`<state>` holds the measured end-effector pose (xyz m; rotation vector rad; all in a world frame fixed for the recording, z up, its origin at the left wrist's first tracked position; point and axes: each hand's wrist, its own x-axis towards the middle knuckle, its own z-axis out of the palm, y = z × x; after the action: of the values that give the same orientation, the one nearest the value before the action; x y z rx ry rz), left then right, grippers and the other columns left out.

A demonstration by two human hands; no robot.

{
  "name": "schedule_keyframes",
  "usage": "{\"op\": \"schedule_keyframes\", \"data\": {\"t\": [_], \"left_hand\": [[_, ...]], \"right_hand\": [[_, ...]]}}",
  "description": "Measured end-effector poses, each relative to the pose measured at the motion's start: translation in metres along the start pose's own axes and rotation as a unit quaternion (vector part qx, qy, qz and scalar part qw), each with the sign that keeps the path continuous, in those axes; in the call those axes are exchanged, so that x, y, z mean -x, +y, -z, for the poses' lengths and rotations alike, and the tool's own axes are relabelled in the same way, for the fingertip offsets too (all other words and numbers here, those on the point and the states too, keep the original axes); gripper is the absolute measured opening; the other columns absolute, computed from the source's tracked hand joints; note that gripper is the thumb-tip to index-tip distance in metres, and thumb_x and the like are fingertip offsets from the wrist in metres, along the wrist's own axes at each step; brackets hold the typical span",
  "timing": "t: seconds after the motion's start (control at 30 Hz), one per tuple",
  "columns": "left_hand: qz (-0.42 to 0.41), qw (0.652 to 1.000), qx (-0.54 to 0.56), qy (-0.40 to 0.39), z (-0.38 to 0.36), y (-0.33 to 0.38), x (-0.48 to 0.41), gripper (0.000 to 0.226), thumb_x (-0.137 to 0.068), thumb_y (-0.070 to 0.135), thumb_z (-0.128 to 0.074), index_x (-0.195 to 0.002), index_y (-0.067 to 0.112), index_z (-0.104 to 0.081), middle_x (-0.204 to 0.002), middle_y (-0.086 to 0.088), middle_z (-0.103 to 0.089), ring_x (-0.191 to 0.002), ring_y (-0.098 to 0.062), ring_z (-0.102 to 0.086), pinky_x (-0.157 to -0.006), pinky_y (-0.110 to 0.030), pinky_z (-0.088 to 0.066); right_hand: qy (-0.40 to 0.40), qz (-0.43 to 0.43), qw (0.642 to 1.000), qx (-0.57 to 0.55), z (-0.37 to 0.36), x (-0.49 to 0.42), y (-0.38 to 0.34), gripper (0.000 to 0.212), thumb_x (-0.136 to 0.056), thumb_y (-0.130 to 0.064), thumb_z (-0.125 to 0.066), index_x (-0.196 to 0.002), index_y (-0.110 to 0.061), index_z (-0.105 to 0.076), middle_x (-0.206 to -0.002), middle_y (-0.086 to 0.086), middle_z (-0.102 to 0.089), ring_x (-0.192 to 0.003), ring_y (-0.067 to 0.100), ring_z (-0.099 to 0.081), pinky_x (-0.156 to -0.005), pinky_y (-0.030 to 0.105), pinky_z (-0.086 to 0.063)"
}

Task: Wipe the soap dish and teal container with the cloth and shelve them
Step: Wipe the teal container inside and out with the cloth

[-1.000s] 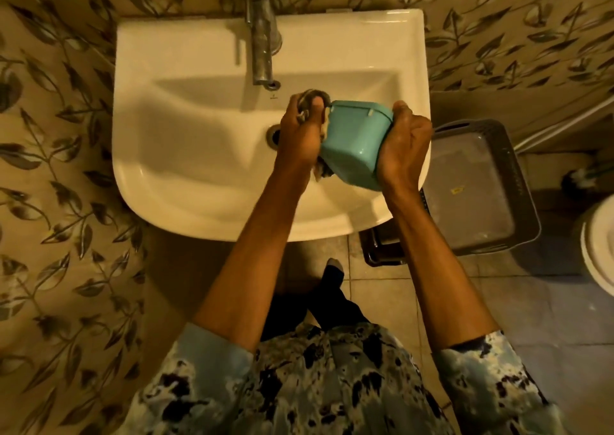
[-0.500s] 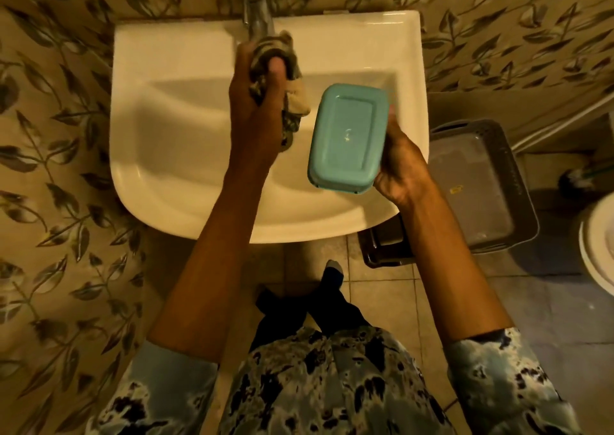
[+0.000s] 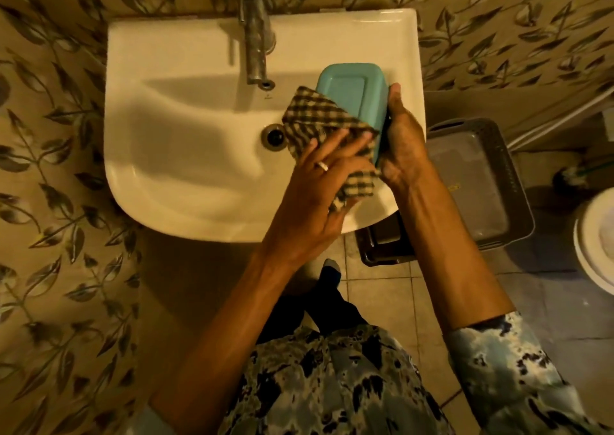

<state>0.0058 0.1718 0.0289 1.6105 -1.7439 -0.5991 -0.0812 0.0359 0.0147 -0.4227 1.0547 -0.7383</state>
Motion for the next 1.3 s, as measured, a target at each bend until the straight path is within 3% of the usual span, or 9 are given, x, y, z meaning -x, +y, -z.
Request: {"op": "schedule_keyframes", "data": {"t": [0.27, 0.33, 0.53, 0.6, 0.7, 0.83, 0.97, 1.13, 1.3], "left_hand": [[0.078, 0.996, 0.013, 0.037, 0.024, -0.014, -0.067, 0.044, -0.095, 0.020, -0.049, -0.135, 0.002, -0.045, -0.140, -0.015, -0.050, -0.134, -0.027, -0.043, -0.112, -0.044, -0.032], [0.102, 0.991, 0.067, 0.058, 0.026, -0.022, -0.069, 0.038, -0.096, 0.016, -0.049, -0.131, 0.002, -0.048, -0.132, -0.014, -0.056, -0.125, -0.025, -0.051, -0.107, -0.044, -0.039], [0.147, 0.982, 0.100, 0.069, -0.004, -0.019, -0.006, 0.043, -0.093, 0.025, -0.050, -0.134, 0.019, -0.044, -0.139, -0.015, -0.049, -0.125, -0.025, -0.052, -0.099, -0.042, -0.050], [0.125, 0.987, 0.089, 0.052, -0.011, -0.020, -0.004, 0.041, -0.092, 0.026, -0.051, -0.132, 0.018, -0.047, -0.141, -0.013, -0.048, -0.128, -0.024, -0.048, -0.103, -0.041, -0.047], [0.065, 0.997, 0.032, 0.015, -0.015, -0.023, -0.027, 0.043, -0.094, 0.024, -0.051, -0.135, 0.010, -0.047, -0.145, -0.012, -0.044, -0.139, -0.024, -0.035, -0.116, -0.043, -0.031], [0.076, 0.997, 0.033, 0.006, 0.000, -0.042, -0.079, 0.045, -0.096, 0.021, -0.049, -0.138, 0.006, -0.043, -0.144, -0.013, -0.046, -0.136, -0.025, -0.040, -0.114, -0.043, -0.031], [0.137, 0.984, 0.085, 0.078, 0.009, -0.061, -0.088, 0.037, -0.098, 0.017, -0.047, -0.131, 0.001, -0.046, -0.127, -0.013, -0.060, -0.118, -0.023, -0.056, -0.103, -0.034, -0.044], [0.152, 0.973, 0.122, 0.124, -0.020, -0.050, -0.042, 0.039, -0.096, 0.017, -0.049, -0.134, 0.010, -0.045, -0.136, -0.021, -0.050, -0.123, -0.023, -0.052, -0.103, -0.022, -0.043], [0.084, 0.989, 0.095, 0.074, -0.031, -0.034, -0.042, 0.043, -0.094, 0.026, -0.049, -0.132, 0.008, -0.048, -0.140, -0.016, -0.048, -0.131, -0.028, -0.044, -0.107, -0.047, -0.041]], "right_hand": [[0.003, 0.011, 0.999, 0.044, 0.001, 0.006, 0.019, 0.046, -0.100, -0.043, -0.037, -0.118, -0.009, -0.061, -0.107, 0.014, -0.068, -0.093, 0.027, -0.067, -0.088, 0.041, -0.056], [0.015, 0.024, 0.999, 0.042, 0.001, 0.005, 0.021, 0.042, -0.101, -0.041, -0.038, -0.111, -0.010, -0.063, -0.098, 0.011, -0.070, -0.085, 0.024, -0.070, -0.080, 0.038, -0.059], [0.083, 0.028, 0.996, 0.013, 0.004, -0.011, 0.018, 0.051, -0.100, -0.042, -0.038, -0.127, -0.002, -0.054, -0.126, 0.025, -0.060, -0.115, 0.040, -0.059, -0.098, 0.054, -0.049], [0.093, 0.024, 0.995, 0.022, 0.002, -0.010, 0.024, 0.048, -0.102, -0.039, -0.036, -0.125, -0.001, -0.056, -0.118, 0.023, -0.064, -0.105, 0.036, -0.063, -0.095, 0.049, -0.052], [0.090, 0.041, 0.994, 0.044, 0.000, -0.013, 0.029, 0.047, -0.103, -0.035, -0.031, -0.115, 0.000, -0.059, -0.091, 0.014, -0.068, -0.076, 0.021, -0.068, -0.071, 0.029, -0.060], [0.070, 0.060, 0.994, 0.057, -0.009, -0.019, 0.025, 0.043, -0.104, -0.034, -0.030, -0.098, -0.008, -0.064, -0.094, 0.015, -0.066, -0.084, 0.027, -0.065, -0.087, 0.042, -0.054], [0.079, 0.066, 0.993, 0.051, -0.015, -0.026, 0.018, 0.041, -0.103, -0.036, -0.033, -0.091, -0.010, -0.062, -0.084, 0.012, -0.066, -0.074, 0.025, -0.064, -0.081, 0.043, -0.056], [0.127, 0.074, 0.988, 0.055, -0.011, -0.035, 0.005, 0.047, -0.102, -0.036, -0.036, -0.119, 0.003, -0.057, -0.112, 0.026, -0.063, -0.104, 0.040, -0.062, -0.093, 0.052, -0.052], [0.117, 0.061, 0.991, 0.024, -0.004, -0.032, 0.010, 0.052, -0.103, -0.038, -0.031, -0.125, 0.002, -0.055, -0.115, 0.026, -0.063, -0.093, 0.033, -0.065, -0.085, 0.045, -0.055]]}}
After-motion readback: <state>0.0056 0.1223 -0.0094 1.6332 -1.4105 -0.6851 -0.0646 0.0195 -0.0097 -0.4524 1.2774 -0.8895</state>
